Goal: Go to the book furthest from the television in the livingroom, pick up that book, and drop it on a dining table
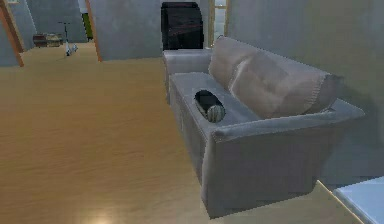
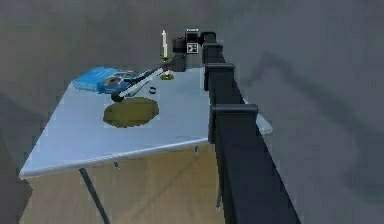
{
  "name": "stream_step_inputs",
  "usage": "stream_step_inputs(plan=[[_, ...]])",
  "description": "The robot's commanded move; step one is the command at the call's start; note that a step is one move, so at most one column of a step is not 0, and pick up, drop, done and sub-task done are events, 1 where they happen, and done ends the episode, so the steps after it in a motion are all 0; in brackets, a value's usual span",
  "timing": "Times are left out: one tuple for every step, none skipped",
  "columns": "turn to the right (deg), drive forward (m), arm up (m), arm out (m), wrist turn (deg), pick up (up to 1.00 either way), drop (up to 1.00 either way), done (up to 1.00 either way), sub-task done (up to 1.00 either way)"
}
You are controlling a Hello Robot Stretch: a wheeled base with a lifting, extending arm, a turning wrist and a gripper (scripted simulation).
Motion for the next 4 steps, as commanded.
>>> stream_step_inputs(plan=[[0.0,0.0,0.0,0.0,45.0,0.0,0.0,0.0,0.0],[0.0,0.0,0.0,0.0,15.0,0.0,0.0,0.0,0.0],[0.0,0.0,-0.24,0.0,0.0,0.0,0.0,0.0,0.0],[0.0,0.0,0.0,0.0,0.0,0.0,1.0,0.0,0.0]])
